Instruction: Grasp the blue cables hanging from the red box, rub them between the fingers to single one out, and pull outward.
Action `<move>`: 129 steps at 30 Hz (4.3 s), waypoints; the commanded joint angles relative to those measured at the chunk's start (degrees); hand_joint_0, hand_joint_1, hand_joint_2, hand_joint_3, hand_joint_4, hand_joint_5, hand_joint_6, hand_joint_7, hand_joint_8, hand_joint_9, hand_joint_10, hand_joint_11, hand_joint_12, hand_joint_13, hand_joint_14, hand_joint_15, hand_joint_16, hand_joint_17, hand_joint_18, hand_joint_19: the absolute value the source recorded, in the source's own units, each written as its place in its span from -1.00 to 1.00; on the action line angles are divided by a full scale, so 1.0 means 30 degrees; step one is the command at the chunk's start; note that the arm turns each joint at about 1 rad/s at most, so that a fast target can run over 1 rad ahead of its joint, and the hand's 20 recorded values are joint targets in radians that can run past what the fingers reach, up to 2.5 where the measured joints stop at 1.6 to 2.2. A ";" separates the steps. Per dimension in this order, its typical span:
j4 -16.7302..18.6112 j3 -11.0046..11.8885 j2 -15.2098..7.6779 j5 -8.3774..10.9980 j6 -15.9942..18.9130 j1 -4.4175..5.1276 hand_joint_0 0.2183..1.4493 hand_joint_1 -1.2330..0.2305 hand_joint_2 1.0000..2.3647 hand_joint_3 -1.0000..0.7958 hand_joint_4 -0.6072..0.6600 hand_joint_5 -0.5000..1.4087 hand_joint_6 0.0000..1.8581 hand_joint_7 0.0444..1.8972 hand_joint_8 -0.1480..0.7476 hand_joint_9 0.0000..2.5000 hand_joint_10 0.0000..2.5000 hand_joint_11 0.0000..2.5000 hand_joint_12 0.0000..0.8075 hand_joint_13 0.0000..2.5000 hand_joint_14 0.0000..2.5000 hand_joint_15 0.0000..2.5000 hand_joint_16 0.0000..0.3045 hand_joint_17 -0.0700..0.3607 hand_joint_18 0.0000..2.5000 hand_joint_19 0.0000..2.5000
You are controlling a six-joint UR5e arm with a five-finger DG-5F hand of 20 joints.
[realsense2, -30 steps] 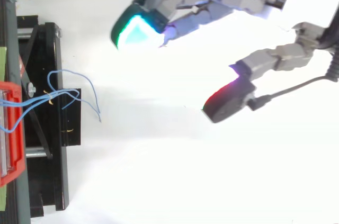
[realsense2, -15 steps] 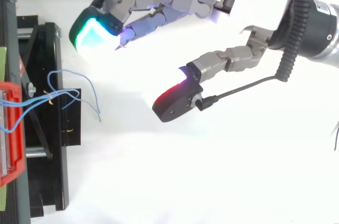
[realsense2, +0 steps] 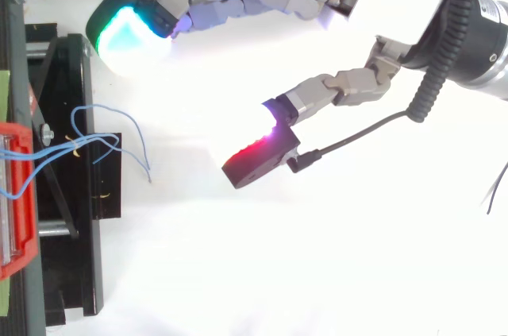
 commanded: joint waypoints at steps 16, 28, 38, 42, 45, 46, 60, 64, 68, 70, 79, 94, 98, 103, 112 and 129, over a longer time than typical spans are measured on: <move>0.0394 0.2008 -0.2374 -0.0312 0.0630 -0.0047 -0.59 -0.23 -1.00 -0.43 0.34 -0.65 -0.46 -0.19 -0.04 -0.52 -1.00 -0.90 -0.10 -0.80 -1.00 -0.95 -0.67 -0.15 -0.82 -0.83; -0.0045 0.2858 -0.3370 -0.0342 0.1275 -0.0077 -0.58 -0.22 -1.00 -0.43 0.35 -0.64 -0.46 -0.18 -0.04 -0.50 -1.00 -0.89 -0.11 -0.79 -1.00 -0.95 -0.67 -0.15 -0.82 -0.82; 0.1068 0.4411 -0.5304 -0.0371 0.1509 -0.0106 -0.58 -0.22 -1.00 -0.43 0.35 -0.64 -0.46 -0.18 -0.05 -0.49 -0.99 -0.89 -0.11 -0.77 -1.00 -0.94 -0.68 -0.16 -0.80 -0.82; 0.0599 0.5348 -0.5743 -0.0400 0.1978 -0.0018 -0.58 -0.22 -1.00 -0.42 0.36 -0.64 -0.46 -0.18 -0.04 -0.48 -1.00 -0.88 -0.11 -0.77 -1.00 -0.94 -0.68 -0.16 -0.80 -0.82; 0.0423 0.5348 -0.5743 -0.0342 0.2007 0.0011 -0.58 -0.22 -1.00 -0.42 0.35 -0.64 -0.46 -0.18 -0.04 -0.48 -0.99 -0.88 -0.10 -0.76 -1.00 -0.94 -0.68 -0.16 -0.79 -0.82; 0.0453 0.5348 -0.5743 -0.0371 0.2007 0.0040 -0.58 -0.21 -1.00 -0.43 0.35 -0.64 -0.46 -0.18 -0.04 -0.48 -1.00 -0.88 -0.10 -0.76 -1.00 -0.94 -0.68 -0.16 -0.79 -0.82; 0.1039 0.6461 -0.7208 -0.0635 0.2886 0.0158 -0.58 -0.21 -1.00 -0.42 0.41 -0.62 -0.46 -0.11 -0.04 -0.47 -1.00 -0.87 -0.11 -0.75 -1.00 -0.93 -0.68 -0.17 -0.77 -0.81; 0.0980 0.6491 -0.7208 -0.0869 0.3238 0.0158 -0.57 -0.21 -1.00 -0.43 0.42 -0.61 -0.46 -0.09 -0.04 -0.47 -1.00 -0.87 -0.11 -0.75 -1.00 -0.93 -0.68 -0.17 -0.77 -0.81; 0.1039 0.6491 -0.7208 -0.0869 0.3413 0.0187 -0.57 -0.21 -1.00 -0.42 0.42 -0.60 -0.46 -0.06 -0.04 -0.47 -1.00 -0.87 -0.11 -0.75 -1.00 -0.93 -0.68 -0.17 -0.77 -0.81; 0.1039 0.6520 -0.7208 -0.0869 0.3472 0.0216 -0.56 -0.22 -1.00 -0.43 0.42 -0.60 -0.46 -0.06 -0.04 -0.47 -1.00 -0.87 -0.12 -0.75 -1.00 -0.93 -0.68 -0.17 -0.76 -0.80; 0.1068 0.6491 -0.7179 -0.1045 0.3911 0.0187 -0.52 -0.23 -1.00 -0.41 0.41 -0.59 -0.46 0.01 -0.05 -0.46 -1.00 -0.86 -0.13 -0.73 -1.00 -0.92 -0.70 -0.19 -0.75 -0.80; 0.1039 0.6696 -0.7120 -0.1543 0.4409 0.0216 -0.43 -0.26 -0.99 -0.29 0.16 -0.61 -0.29 0.14 -0.05 -0.42 -0.99 -0.77 -0.15 -0.66 -1.00 -0.89 -0.71 -0.21 -0.67 -0.77; 0.0951 0.6784 -0.6769 -0.2070 0.4820 0.0187 -0.43 -0.27 -0.98 -0.22 0.17 -0.65 -0.14 -0.08 -0.05 -0.41 -0.99 -0.74 -0.15 -0.65 -1.00 -0.88 -0.71 -0.21 -0.66 -0.77; 0.0658 0.6754 -0.6534 -0.2334 0.4966 0.0128 -0.43 -0.27 -0.98 -0.23 0.18 -0.66 -0.12 -0.13 -0.05 -0.41 -0.99 -0.73 -0.14 -0.65 -0.99 -0.87 -0.71 -0.21 -0.66 -0.76; 0.0541 0.6754 -0.6476 -0.2510 0.5054 0.0187 -0.44 -0.27 -0.99 -0.28 0.19 -0.64 -0.13 -0.08 -0.04 -0.40 -0.99 -0.72 -0.14 -0.64 -0.99 -0.86 -0.71 -0.21 -0.65 -0.76; 0.0131 0.6813 -0.6476 -0.2305 0.5904 0.0040 -0.46 -0.22 -0.99 -0.32 0.21 -0.60 -0.25 0.07 -0.04 -0.38 -0.99 -0.72 -0.13 -0.64 -0.99 -0.86 -0.70 -0.20 -0.65 -0.75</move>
